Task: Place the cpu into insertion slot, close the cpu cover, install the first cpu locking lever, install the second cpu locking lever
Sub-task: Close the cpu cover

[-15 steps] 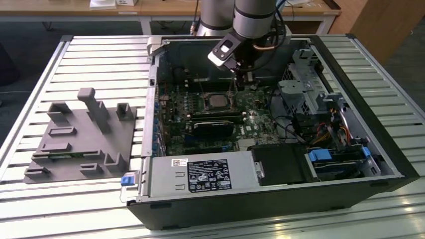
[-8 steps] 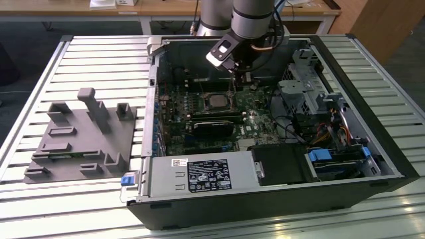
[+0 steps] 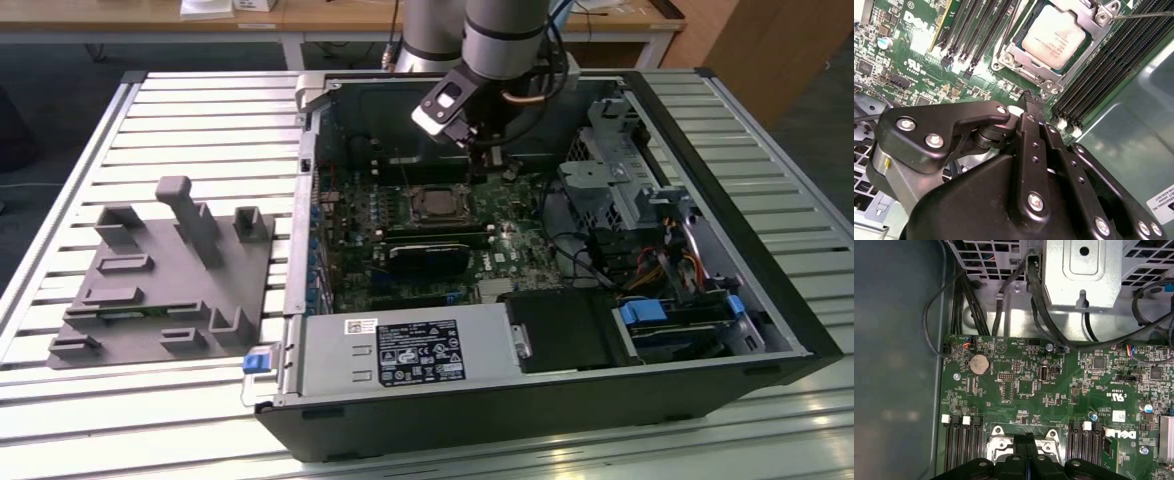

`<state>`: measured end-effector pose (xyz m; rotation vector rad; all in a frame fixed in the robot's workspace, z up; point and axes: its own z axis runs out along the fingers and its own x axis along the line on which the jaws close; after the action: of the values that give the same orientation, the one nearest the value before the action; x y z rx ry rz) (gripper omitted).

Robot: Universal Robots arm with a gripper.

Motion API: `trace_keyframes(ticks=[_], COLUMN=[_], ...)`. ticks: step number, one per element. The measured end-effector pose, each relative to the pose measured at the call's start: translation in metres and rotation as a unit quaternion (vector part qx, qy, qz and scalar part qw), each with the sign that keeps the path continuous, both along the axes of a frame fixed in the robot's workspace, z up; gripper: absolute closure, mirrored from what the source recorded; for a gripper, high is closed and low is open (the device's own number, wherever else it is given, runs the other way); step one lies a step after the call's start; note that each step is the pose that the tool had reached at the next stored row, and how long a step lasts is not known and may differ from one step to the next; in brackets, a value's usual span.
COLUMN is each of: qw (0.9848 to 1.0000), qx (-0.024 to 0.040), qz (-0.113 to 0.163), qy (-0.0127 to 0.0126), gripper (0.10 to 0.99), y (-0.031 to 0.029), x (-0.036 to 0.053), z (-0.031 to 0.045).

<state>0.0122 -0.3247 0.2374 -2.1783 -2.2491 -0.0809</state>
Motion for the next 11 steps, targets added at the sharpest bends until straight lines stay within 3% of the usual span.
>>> trace_keyframes(ticks=[11], qw=[1.0000], qx=[0.0000], qz=[0.000], qy=[0.0000], gripper=[0.980], y=[-0.0005], x=[-0.0118], z=[-0.0037])
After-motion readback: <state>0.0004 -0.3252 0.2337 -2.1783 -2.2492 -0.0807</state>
